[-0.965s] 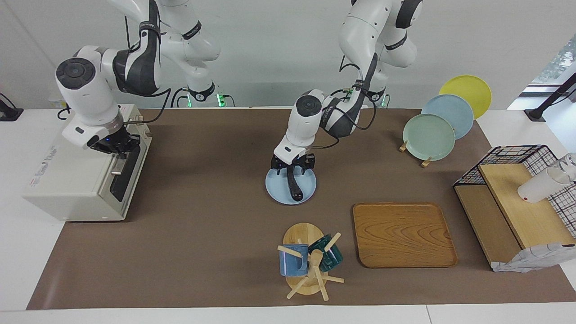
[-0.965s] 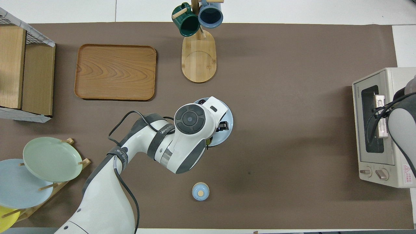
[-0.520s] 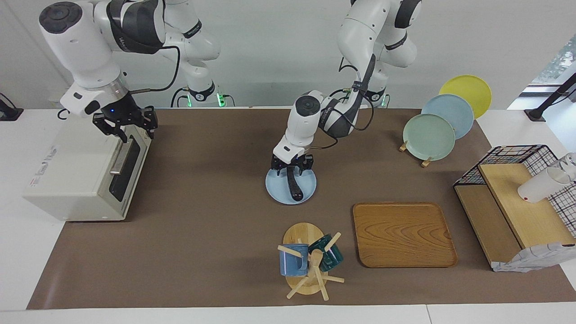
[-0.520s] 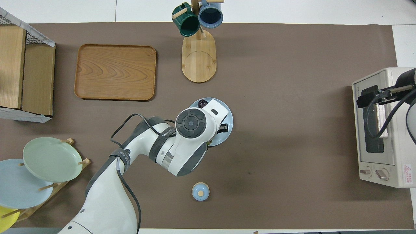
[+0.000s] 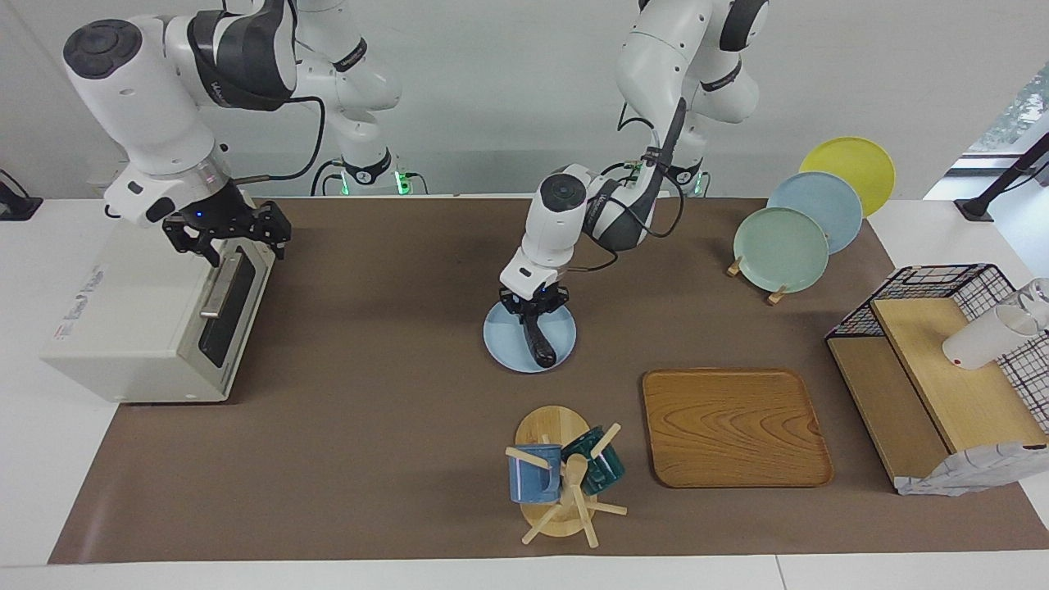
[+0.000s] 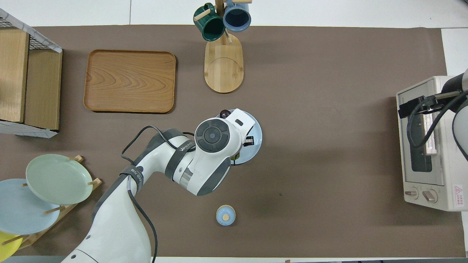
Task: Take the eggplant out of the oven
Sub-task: 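Lift the eggplant with the left gripper and carry it to the wooden tray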
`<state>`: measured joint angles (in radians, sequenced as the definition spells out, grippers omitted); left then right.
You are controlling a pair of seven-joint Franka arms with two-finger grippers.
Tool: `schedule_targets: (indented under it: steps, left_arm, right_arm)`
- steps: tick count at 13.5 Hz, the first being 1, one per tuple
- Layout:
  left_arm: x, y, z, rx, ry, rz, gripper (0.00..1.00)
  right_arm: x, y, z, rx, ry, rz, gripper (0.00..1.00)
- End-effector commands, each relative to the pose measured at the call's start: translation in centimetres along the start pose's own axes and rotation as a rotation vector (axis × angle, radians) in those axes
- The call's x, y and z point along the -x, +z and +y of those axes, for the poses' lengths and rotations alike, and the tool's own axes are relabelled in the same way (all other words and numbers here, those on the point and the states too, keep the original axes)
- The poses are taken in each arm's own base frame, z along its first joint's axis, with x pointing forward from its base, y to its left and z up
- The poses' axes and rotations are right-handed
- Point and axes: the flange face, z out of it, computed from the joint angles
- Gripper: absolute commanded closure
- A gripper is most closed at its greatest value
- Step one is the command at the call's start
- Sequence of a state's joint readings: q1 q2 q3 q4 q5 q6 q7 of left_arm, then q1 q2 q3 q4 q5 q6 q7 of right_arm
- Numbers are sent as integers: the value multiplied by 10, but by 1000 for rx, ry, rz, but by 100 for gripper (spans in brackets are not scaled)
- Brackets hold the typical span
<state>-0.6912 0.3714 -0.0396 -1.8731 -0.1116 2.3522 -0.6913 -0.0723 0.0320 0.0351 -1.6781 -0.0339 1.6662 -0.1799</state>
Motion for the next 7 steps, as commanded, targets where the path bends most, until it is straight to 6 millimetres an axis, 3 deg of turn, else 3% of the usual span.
schedule_targets:
  steps: [1,3,7]
  left_arm:
    - [-53,-68,-46,-5,-82,2,100]
    - [-90,-89,-87,-9,-87,2,100]
    - [-148,-100,-191,-12,-75,30,100]
  right_arm:
    - [0,-7,-3,-12,32,-11,0]
    - [2,-6,1,-12,38,-14,0]
    - [8,-7,2,-27,47,-29,0]
